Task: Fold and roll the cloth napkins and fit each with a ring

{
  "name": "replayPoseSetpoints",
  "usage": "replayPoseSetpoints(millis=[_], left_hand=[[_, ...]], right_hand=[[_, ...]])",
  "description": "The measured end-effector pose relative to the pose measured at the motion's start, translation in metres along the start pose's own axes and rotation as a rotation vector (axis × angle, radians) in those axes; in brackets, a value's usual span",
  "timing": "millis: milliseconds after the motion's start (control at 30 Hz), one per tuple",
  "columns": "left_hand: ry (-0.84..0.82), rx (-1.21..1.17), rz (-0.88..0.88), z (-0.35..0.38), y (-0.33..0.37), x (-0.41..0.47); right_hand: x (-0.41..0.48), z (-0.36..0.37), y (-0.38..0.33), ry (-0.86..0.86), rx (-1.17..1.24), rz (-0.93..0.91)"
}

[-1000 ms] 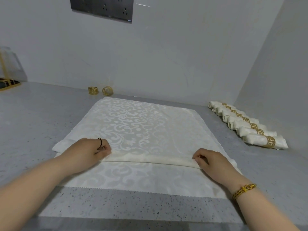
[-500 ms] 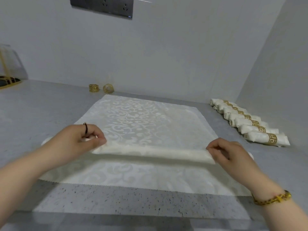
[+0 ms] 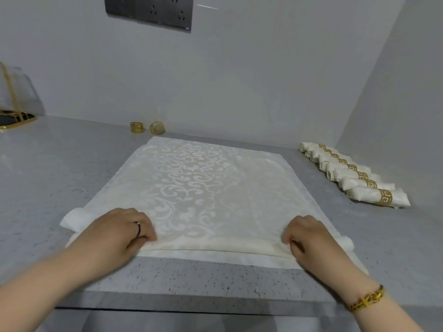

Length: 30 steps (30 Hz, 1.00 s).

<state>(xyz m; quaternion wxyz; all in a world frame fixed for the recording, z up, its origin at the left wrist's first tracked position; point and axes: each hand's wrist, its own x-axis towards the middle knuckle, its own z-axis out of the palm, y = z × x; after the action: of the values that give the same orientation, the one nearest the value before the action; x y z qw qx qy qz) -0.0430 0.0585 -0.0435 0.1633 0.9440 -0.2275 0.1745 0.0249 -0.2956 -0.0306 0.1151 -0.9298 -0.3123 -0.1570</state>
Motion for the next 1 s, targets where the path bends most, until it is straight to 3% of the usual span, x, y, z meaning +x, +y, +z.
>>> replayPoseSetpoints(millis=[300,467,600,767,900,1000], left_hand=[[0.084,-0.054,-0.064,0.002,-0.01,-0.011],[0.083,-0.182,-0.275,-0.003,-0.006,0.01],[-0.012,-0.038,-0.364,-0.001,-0.01,0.021],[0.0,0.061,-0.34,-0.003,-0.008,0.022],[0.044,0.036,-0.206,-0.002,-0.018,0.018],[0.037,-0.046,-0.148,-0.004,-0.021,0.015]], right_hand=[[-0.02,-0.011,0.006,-0.011,0.035,-0.031],[-0.005,-0.017,-0.003,-0.043,0.206,0.184],[0.008,-0.006,0.003,-0.11,0.083,0.222],[0.013,-0.007,0.003,-0.148,0.125,0.266],[0.014,-0.009,0.007,-0.136,0.112,0.233],[0.016,-0.004,0.009,-0.027,0.042,0.126]])
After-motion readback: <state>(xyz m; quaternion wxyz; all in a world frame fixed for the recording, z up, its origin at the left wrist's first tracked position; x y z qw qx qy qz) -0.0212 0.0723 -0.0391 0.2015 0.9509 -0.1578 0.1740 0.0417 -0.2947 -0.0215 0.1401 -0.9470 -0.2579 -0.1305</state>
